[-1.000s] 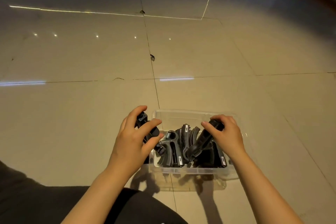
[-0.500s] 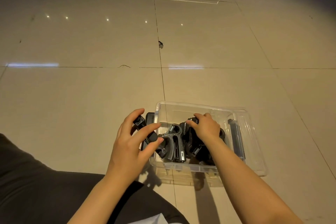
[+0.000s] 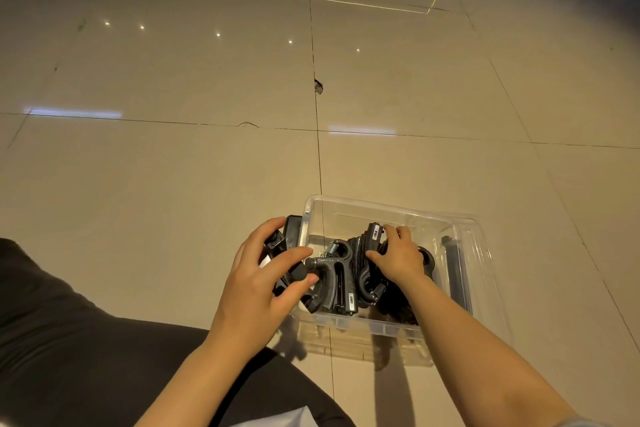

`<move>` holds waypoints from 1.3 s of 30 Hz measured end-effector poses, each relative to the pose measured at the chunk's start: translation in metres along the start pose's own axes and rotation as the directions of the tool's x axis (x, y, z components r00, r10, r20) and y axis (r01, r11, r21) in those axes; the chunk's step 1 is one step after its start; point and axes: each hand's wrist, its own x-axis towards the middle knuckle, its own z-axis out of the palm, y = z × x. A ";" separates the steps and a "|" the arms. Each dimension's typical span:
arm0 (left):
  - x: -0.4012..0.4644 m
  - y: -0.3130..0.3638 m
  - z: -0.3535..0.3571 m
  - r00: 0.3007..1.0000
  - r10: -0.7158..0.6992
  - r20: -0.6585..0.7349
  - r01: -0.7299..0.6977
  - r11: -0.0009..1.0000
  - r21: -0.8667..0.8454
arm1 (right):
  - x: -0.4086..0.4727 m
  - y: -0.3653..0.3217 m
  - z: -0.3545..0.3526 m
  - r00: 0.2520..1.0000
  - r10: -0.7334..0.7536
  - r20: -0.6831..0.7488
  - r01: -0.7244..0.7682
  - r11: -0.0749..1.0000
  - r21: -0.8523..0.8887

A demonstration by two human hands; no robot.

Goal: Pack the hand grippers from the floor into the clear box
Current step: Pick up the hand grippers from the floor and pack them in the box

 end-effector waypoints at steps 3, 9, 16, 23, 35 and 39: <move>0.000 -0.002 0.002 1.000 0.000 -0.002 0.000 1.000 0.000 | -0.013 0.015 0.010 0.999 -0.035 0.037 0.037 0.998 -0.049; 0.003 -0.001 0.006 1.000 0.016 0.013 -0.016 1.000 -0.019 | -0.017 0.031 0.018 0.993 -0.092 0.070 0.094 0.995 -0.028; 0.018 0.008 0.010 0.993 -0.014 -0.119 0.010 0.999 -0.035 | -0.020 0.037 0.015 0.978 -0.137 0.155 0.159 0.976 -0.145; 0.005 0.022 0.025 0.966 -0.107 -0.236 0.082 0.990 -0.114 | -0.088 0.000 -0.020 0.986 0.013 -0.166 0.084 0.822 0.563; -0.009 0.044 0.048 0.855 -0.469 -0.222 0.337 0.827 -0.450 | -0.153 -0.066 -0.039 0.982 0.025 -0.188 0.179 0.204 0.962; -0.008 0.053 0.052 0.863 -0.453 -0.224 0.303 0.818 -0.489 | -0.156 -0.076 -0.038 0.958 0.055 -0.281 0.270 0.149 0.951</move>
